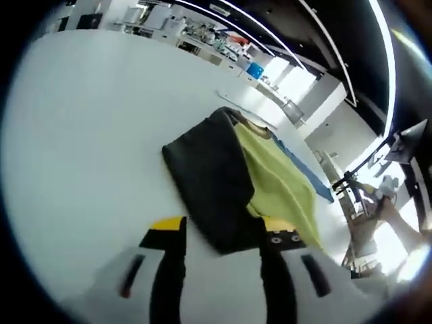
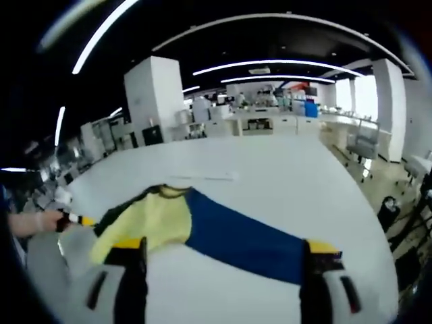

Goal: Fold the garment on the visible template until the final outline fits inside the template.

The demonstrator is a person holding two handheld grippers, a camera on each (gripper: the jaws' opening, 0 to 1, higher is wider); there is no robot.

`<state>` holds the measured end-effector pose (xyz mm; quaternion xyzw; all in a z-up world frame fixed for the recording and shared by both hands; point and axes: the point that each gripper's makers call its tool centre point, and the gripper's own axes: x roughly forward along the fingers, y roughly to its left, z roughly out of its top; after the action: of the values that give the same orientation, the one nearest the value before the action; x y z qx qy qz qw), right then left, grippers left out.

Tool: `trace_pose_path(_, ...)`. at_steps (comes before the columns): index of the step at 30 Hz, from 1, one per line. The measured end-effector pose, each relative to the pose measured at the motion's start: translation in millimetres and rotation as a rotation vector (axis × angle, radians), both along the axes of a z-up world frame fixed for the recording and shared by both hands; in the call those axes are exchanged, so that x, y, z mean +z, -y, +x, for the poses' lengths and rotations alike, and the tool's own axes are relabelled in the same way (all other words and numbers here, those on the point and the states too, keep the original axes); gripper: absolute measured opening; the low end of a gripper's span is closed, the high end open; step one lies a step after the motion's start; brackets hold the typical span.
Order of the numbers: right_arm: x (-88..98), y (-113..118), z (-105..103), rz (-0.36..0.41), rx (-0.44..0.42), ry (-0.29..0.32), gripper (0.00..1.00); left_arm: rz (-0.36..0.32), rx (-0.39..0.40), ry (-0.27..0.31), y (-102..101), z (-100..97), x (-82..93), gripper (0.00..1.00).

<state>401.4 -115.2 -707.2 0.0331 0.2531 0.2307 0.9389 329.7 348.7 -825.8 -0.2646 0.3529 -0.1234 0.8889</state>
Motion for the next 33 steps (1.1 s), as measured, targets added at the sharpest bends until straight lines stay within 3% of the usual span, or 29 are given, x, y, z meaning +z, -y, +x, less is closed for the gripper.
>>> trace_pose_path(4,0.8,-2.2,-7.9,-0.018,0.005,0.001,0.94,0.01,0.019,0.009,-0.5,3.1,-4.5,0.26)
trace_pose_path(5,1.2,-2.7,-9.9,-0.019,0.006,0.001,0.94,0.053,0.05,0.001,-8.2,3.7,-8.1,0.2)
trace_pose_path(6,2.0,-2.7,-11.8,-0.018,0.005,0.004,0.94,0.091,0.05,0.003,-13.4,3.6,-10.1,0.06)
trace_pose_path(7,2.8,-0.9,-12.6,-0.012,-0.002,0.006,0.93,0.1,0.031,0.018,-12.8,3.8,-8.8,0.0)
trace_pose_path(10,5.4,-0.2,-20.2,-0.003,-0.013,0.012,0.93,0.025,0.092,0.047,-17.5,11.4,6.5,0.0)
trace_pose_path(13,6.6,1.0,-24.3,0.004,-0.022,0.009,0.93,0.057,0.097,0.092,-31.1,19.2,19.1,0.0)
trace_pose_path(19,11.4,3.4,-35.0,0.009,-0.036,0.014,0.92,0.071,0.101,0.235,-36.9,39.1,73.1,0.0)
trace_pose_path(21,12.6,5.0,-37.5,0.007,-0.036,0.013,0.92,0.068,0.11,0.302,-34.3,43.1,96.0,0.0)
trace_pose_path(24,13.5,7.0,-40.1,0.008,-0.04,0.013,0.91,0.067,0.1,0.352,-31.4,52.9,116.7,0.0)
trace_pose_path(29,13.9,8.1,-44.5,0.014,-0.046,0.011,0.91,0.068,0.042,0.429,-2.3,63.7,155.4,0.0)
trace_pose_path(30,13.3,8.5,-45.4,0.009,-0.046,0.01,0.91,0.067,0.03,0.434,-4.2,65.0,156.5,0.0)
trace_pose_path(33,12.8,9.3,-46.1,0.016,-0.05,0.006,0.91,0.088,-0.015,0.449,14.7,69.3,164.0,0.0)
